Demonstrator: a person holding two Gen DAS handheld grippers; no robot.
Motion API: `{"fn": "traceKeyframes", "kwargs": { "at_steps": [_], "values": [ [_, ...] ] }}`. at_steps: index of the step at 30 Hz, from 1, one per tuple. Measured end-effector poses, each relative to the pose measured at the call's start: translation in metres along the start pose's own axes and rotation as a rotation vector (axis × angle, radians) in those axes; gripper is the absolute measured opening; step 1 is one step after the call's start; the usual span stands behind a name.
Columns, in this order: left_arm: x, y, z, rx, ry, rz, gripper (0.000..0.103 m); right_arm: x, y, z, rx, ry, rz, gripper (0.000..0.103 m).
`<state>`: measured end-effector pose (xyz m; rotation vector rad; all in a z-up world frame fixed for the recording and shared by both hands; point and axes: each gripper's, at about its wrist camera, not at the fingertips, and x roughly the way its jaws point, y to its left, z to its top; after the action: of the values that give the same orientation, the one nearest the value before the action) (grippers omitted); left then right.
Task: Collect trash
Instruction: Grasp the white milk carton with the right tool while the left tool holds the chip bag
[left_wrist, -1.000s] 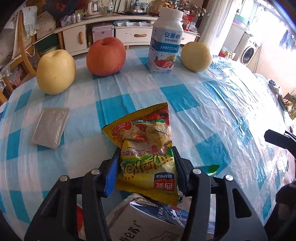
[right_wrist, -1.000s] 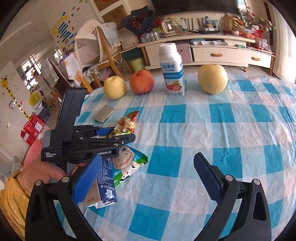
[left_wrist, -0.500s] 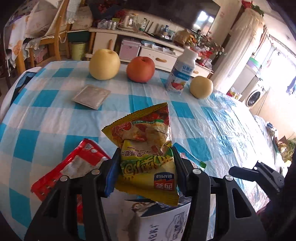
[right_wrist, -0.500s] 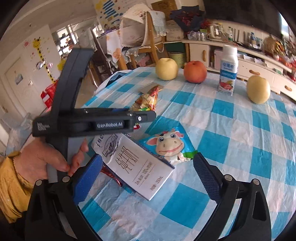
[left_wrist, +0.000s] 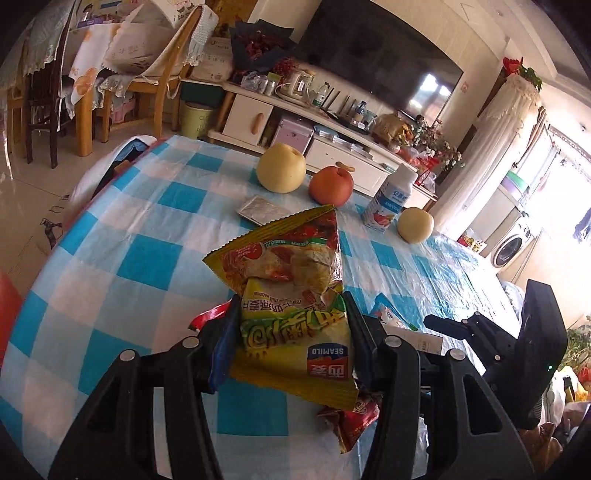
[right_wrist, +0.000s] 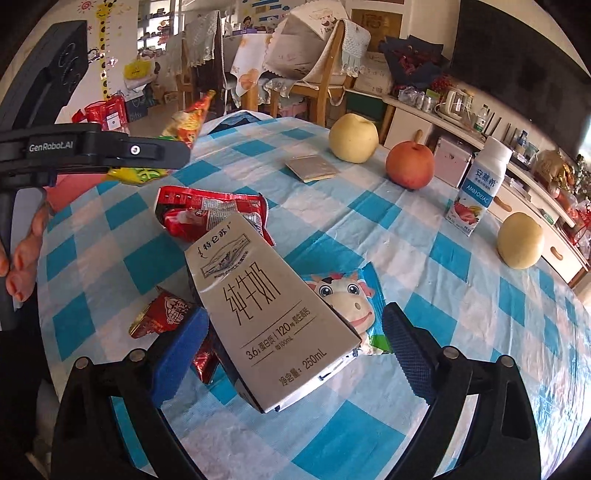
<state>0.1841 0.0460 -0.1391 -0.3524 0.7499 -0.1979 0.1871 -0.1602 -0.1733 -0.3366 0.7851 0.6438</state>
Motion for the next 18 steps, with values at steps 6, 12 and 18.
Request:
{"fn": "traceKeyframes", "kwargs": {
  "at_steps": [6, 12, 18],
  "values": [
    [0.000, 0.013, 0.000, 0.018, -0.002, 0.005, 0.054, 0.008, 0.006, 0.002, 0.000, 0.014, 0.037, 0.094],
    [-0.002, 0.018, 0.001, 0.027, 0.000, -0.009, 0.054, 0.007, 0.022, 0.000, -0.044, 0.020, 0.034, 0.076],
    [-0.006, 0.024, 0.000, 0.026, -0.008, -0.017, 0.054, 0.003, 0.026, -0.002, -0.009, 0.011, 0.000, 0.069]
  ]
}}
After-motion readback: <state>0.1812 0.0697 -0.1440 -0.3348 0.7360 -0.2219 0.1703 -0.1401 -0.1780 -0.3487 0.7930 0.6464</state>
